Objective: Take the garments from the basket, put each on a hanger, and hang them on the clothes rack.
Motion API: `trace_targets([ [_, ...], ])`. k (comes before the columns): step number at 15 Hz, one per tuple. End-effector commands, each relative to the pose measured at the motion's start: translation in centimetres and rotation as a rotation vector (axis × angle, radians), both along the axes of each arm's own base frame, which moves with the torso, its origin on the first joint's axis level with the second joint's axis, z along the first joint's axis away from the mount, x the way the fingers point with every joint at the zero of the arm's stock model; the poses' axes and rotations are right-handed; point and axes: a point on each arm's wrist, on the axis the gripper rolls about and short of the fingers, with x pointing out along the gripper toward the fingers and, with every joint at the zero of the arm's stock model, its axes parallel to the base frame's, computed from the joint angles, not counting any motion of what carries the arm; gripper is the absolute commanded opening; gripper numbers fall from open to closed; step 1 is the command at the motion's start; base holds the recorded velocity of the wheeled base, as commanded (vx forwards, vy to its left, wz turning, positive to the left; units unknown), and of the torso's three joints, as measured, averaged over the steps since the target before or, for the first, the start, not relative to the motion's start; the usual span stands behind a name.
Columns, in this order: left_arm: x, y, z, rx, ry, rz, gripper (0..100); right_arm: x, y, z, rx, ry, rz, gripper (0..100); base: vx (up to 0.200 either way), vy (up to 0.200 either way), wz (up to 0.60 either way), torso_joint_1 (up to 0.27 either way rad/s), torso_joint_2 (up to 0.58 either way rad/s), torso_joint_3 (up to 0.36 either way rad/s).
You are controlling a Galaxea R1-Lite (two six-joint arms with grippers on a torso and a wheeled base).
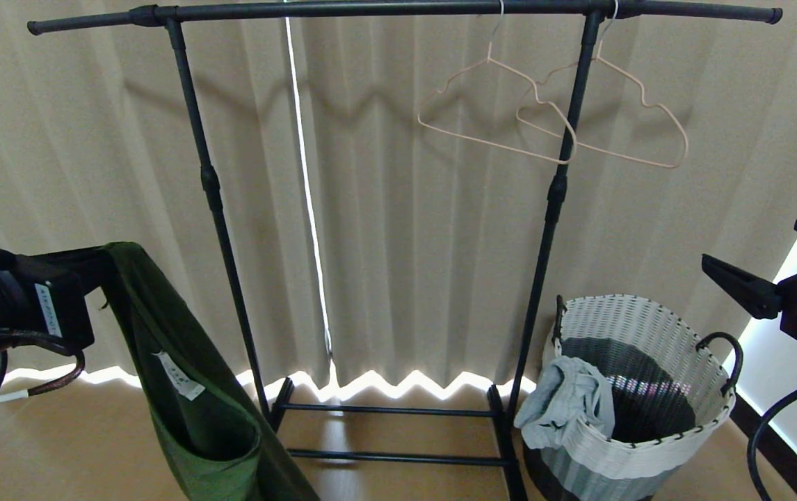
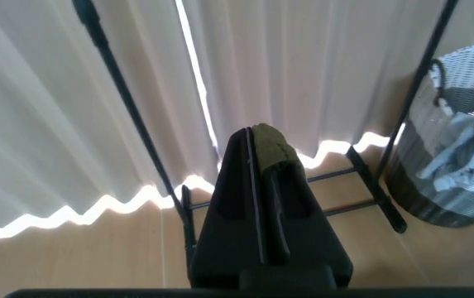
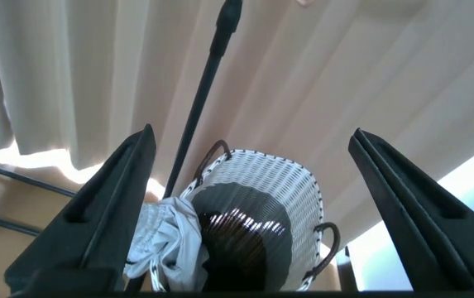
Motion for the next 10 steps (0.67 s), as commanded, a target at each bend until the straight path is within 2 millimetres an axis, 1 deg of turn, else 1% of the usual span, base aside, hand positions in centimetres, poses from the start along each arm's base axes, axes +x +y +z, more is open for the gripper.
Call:
trace_targets([
  [1, -0.2, 0.0, 0.2, -0.003, -0.009, -0.017, 0, -0.1, 0.0, 0.0, -0.001, 0.0, 0.0, 100, 0.0, 0.0, 0.0, 0.0, 0.0, 0.0],
  [3, -0.2, 0.0, 0.1, -0.001, -0.011, -0.019, 0, -0.1, 0.0, 0.0, -0.001, 0.0, 0.0, 100, 0.0, 0.0, 0.0, 0.023, -0.09, -0.052],
  [6, 0.0, 0.0, -0.6, 0.019, -0.03, -0.023, 0, -0.1, 0.0, 0.0, 0.0, 0.001, 0.0, 100, 0.0, 0.0, 0.0, 0.064, -0.24, -0.248],
  [7, 0.0, 0.0, -0.9, 0.032, -0.041, -0.026, 0, 0.0, 0.0, -0.1, -0.001, 0.002, 0.002, 100, 0.0, 0.0, 0.0, 0.11, -0.36, -0.286],
  [10, 0.0, 0.0, -1.0, 0.053, -0.057, -0.03, 0, 0.0, 0.0, -0.1, -0.001, 0.002, 0.003, 100, 0.0, 0.0, 0.0, 0.191, -0.56, -0.286],
])
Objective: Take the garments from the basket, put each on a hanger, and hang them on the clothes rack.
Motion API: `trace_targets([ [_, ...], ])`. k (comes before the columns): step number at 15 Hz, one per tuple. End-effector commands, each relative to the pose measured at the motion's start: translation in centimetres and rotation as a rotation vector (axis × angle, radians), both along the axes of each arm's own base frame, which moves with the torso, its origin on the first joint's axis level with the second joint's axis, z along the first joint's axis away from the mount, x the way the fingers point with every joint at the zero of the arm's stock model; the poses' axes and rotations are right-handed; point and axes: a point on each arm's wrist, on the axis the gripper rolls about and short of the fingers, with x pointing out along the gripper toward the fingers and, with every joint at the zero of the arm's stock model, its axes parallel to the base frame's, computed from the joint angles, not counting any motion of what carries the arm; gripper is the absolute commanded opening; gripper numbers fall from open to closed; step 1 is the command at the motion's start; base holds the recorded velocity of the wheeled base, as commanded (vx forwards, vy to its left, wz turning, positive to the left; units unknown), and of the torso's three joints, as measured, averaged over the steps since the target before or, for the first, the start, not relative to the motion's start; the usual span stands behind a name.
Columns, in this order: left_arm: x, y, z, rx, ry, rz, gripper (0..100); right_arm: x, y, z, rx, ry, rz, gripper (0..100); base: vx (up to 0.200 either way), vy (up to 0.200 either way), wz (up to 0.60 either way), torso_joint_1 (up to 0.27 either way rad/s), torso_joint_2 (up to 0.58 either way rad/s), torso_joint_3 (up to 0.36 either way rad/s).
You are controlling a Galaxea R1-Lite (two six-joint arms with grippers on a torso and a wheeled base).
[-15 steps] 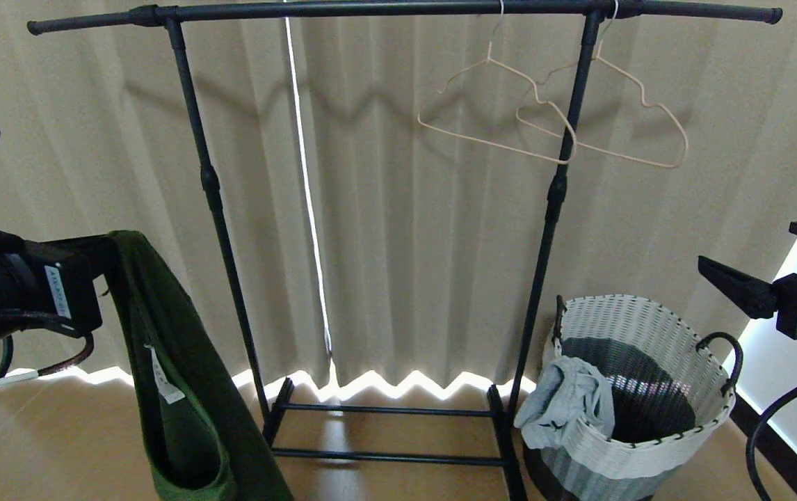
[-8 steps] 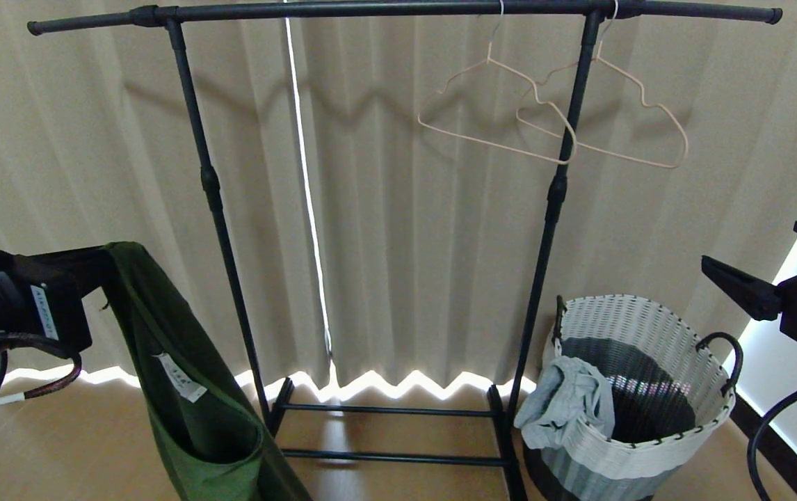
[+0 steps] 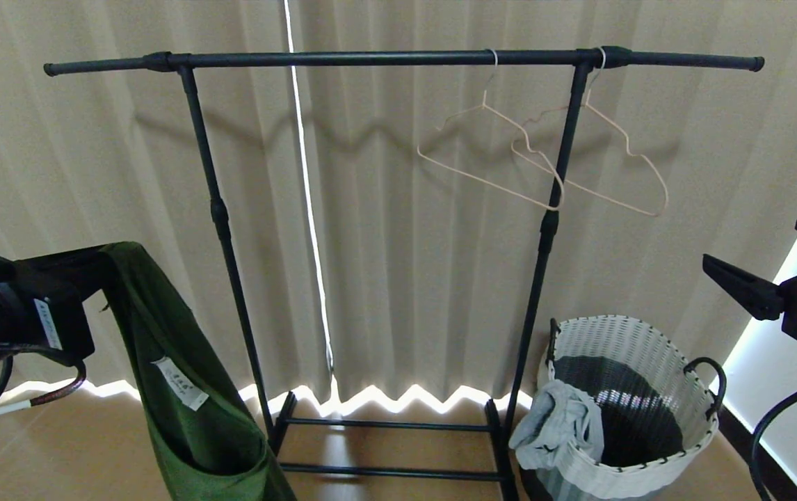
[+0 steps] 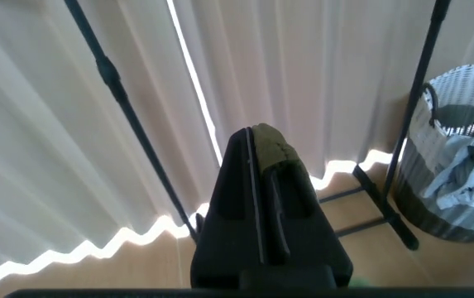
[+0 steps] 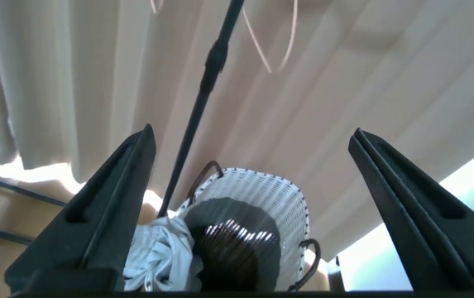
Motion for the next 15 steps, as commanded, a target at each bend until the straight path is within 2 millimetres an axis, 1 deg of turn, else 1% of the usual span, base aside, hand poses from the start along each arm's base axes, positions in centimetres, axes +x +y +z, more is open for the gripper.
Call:
trace_targets([
  [1, 0.0, 0.0, -0.1, 0.002, 0.005, 0.0, 0, 0.1, 0.0, -0.1, -0.001, 0.004, 0.0, 100, 0.0, 0.0, 0.0, 0.193, -0.5, -0.295],
  [7, -0.1, 0.0, -0.2, 0.001, -0.003, 0.0, 0, 0.2, 0.0, 0.0, -0.001, 0.003, 0.002, 100, 0.0, 0.0, 0.0, 0.19, -0.48, -0.281],
  [11, -0.3, 0.2, -0.6, 0.011, 0.001, 0.005, 0, 0.2, 0.0, -0.2, -0.001, 0.012, 0.005, 100, 0.0, 0.0, 0.0, 0.218, -0.5, -0.282],
  [13, -0.8, 0.4, -0.5, 0.009, -0.013, 0.006, 0, 0.3, 0.0, -0.2, -0.001, 0.012, 0.005, 100, 0.0, 0.0, 0.0, 0.134, -0.31, -0.176],
  [15, -1.0, 0.4, -0.4, 0.007, -0.018, 0.007, 0, 0.4, 0.1, -0.4, -0.003, 0.022, 0.005, 100, 0.0, 0.0, 0.0, 0.041, -0.09, -0.046],
])
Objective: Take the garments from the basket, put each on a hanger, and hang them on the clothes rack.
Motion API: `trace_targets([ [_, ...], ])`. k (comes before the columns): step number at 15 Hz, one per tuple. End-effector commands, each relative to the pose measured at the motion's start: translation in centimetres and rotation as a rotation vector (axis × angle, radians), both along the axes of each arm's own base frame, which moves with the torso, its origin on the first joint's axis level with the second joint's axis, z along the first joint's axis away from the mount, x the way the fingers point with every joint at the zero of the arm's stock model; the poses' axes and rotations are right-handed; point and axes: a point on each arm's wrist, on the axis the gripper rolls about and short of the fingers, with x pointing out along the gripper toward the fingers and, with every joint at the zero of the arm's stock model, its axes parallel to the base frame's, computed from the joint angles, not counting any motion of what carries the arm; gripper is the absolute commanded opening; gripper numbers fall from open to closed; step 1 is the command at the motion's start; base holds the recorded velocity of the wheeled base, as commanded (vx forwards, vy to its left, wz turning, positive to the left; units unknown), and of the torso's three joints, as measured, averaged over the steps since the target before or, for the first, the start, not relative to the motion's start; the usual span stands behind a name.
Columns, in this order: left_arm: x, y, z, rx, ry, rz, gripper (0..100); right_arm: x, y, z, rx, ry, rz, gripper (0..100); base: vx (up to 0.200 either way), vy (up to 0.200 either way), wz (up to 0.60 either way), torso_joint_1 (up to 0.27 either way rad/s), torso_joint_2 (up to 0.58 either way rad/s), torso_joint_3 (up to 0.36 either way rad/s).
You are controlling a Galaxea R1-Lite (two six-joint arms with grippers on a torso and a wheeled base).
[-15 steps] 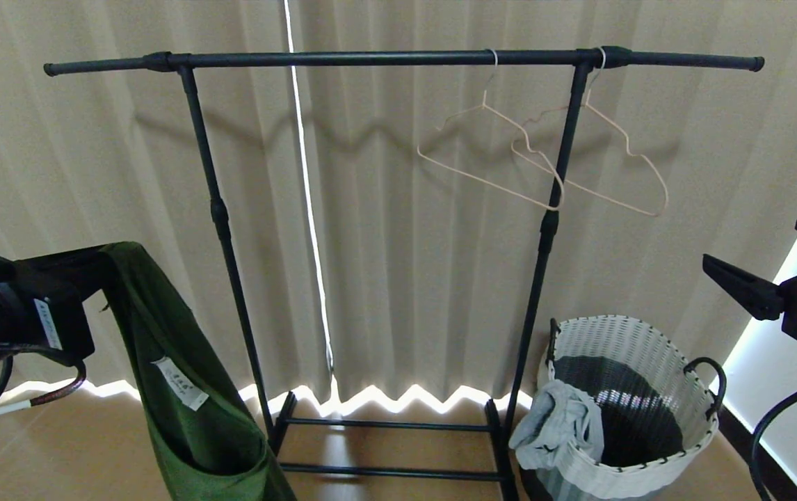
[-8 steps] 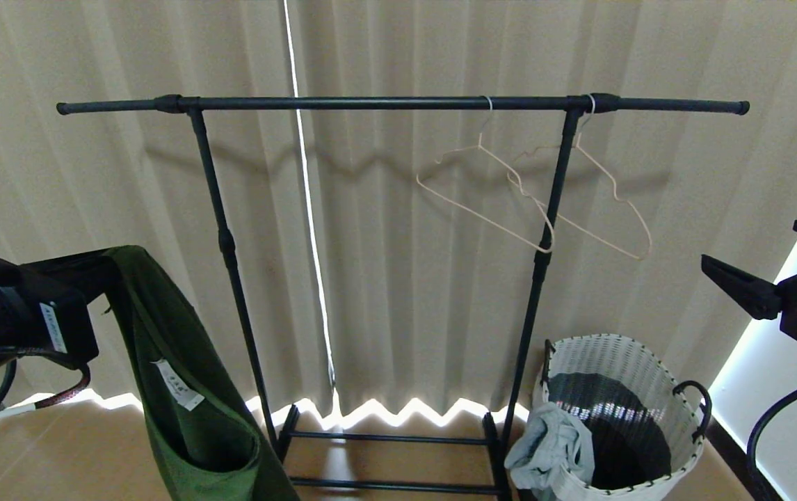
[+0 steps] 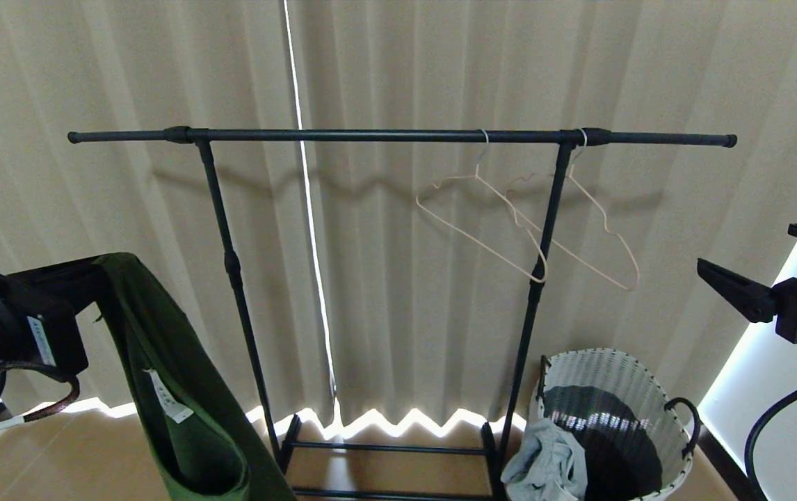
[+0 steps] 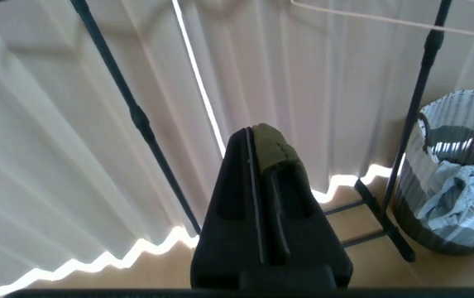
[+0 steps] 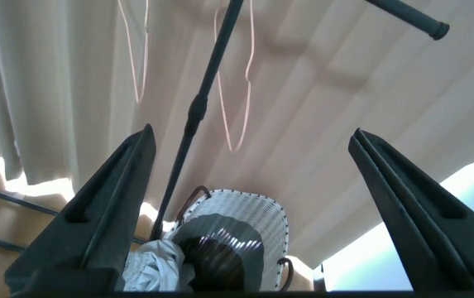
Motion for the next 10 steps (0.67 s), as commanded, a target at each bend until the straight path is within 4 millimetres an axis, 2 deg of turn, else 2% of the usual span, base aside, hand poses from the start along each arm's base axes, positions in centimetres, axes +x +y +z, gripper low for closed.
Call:
trace_targets([
  [1, -0.25, 0.11, 0.1, -0.002, -0.009, 0.002, 0, 0.15, 0.05, -0.16, -0.001, 0.009, 0.001, 100, 0.0, 0.0, 0.0, 0.0, 0.0, 0.0],
  [8, -0.22, 0.45, -0.37, 0.002, 0.006, 0.025, 0, 0.23, 0.06, -0.38, -0.003, 0.019, 0.001, 100, 0.0, 0.0, 0.0, 0.0, 0.0, 0.0],
  [9, -0.22, 0.44, -0.41, 0.003, 0.007, 0.024, 0, 0.23, 0.06, -0.36, -0.002, 0.017, 0.001, 100, 0.0, -0.2, 0.0, 0.007, -0.01, 0.007],
  [10, -0.23, 0.42, -0.46, 0.005, 0.009, 0.022, 0, 0.19, 0.06, -0.33, -0.002, 0.015, 0.001, 100, 0.2, -0.2, 0.0, 0.012, 0.0, 0.002],
])
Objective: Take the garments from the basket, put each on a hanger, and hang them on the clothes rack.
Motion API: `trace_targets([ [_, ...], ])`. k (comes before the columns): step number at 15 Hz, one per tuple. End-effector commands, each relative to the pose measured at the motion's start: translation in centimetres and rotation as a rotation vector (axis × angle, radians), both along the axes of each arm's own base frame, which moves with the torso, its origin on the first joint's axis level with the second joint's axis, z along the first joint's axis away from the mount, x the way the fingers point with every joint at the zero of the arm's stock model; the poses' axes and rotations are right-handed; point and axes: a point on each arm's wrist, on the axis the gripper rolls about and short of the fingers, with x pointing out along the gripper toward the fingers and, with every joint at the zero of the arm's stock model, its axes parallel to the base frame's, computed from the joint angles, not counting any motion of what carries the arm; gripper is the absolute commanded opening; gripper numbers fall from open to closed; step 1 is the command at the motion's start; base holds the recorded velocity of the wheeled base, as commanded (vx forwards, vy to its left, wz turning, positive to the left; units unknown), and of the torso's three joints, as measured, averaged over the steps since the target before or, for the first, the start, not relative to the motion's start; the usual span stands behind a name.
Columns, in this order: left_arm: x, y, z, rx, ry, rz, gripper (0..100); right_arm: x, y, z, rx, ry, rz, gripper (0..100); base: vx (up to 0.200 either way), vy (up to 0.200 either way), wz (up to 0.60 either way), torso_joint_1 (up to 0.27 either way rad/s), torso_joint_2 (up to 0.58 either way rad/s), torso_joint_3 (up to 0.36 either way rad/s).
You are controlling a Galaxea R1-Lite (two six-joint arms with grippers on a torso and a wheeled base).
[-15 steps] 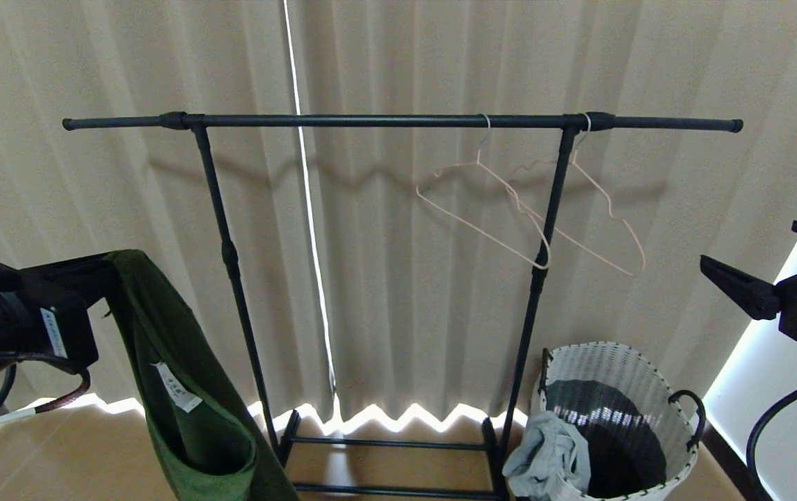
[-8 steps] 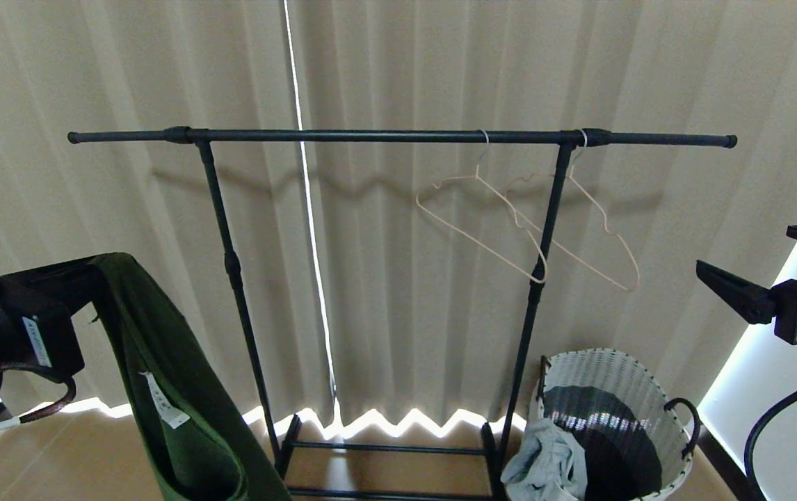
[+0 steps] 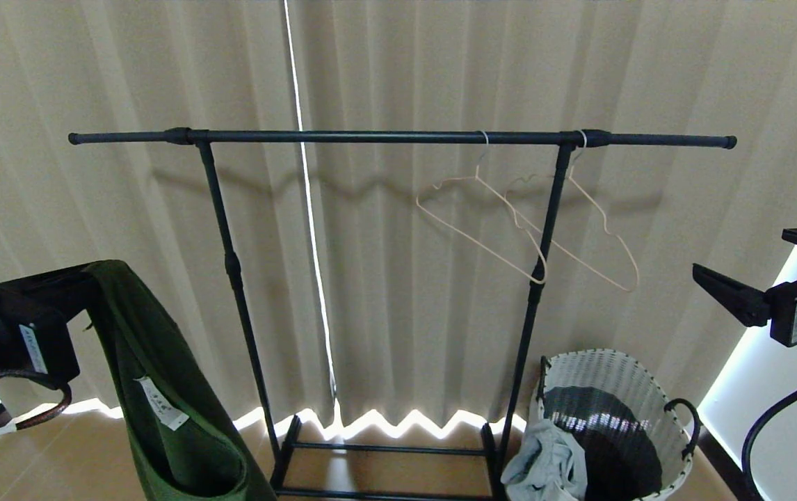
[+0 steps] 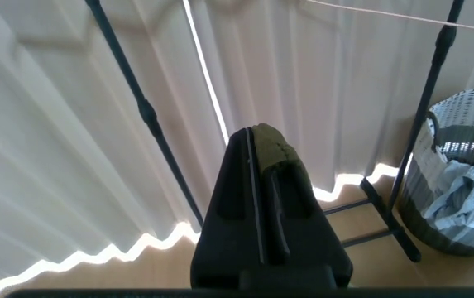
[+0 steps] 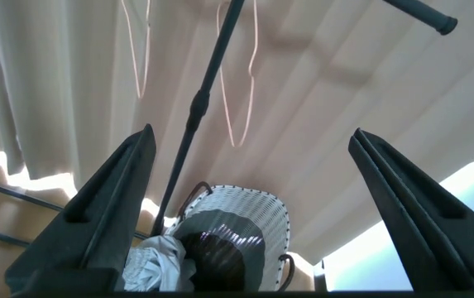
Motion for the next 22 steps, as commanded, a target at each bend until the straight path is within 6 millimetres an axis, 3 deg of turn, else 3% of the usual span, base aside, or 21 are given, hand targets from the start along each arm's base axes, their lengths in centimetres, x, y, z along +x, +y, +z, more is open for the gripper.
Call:
trace_targets([
  [1, 0.01, -0.02, -0.06, 0.001, 0.002, -0.001, 0, -0.01, 0.01, -0.02, 0.0, 0.0, 0.0, 100, 0.2, -0.2, 0.0, -0.002, -0.01, -0.002],
  [7, -0.11, 0.02, -0.18, 0.001, 0.003, -0.001, 0, 0.03, 0.01, -0.03, 0.0, 0.0, 0.0, 100, 0.0, -0.2, 0.0, 0.004, 0.0, 0.001],
  [16, -0.06, 0.03, -0.11, -0.002, 0.002, 0.002, 0, -0.13, -0.01, 0.17, 0.001, -0.011, -0.001, 100, 0.0, 0.0, 0.0, 0.0, 0.0, 0.0],
  [22, -0.03, 0.02, -0.17, -0.001, 0.005, 0.002, 0, -0.17, -0.01, 0.2, 0.001, -0.012, -0.001, 100, 0.2, 0.0, 0.0, 0.0, 0.0, 0.002],
])
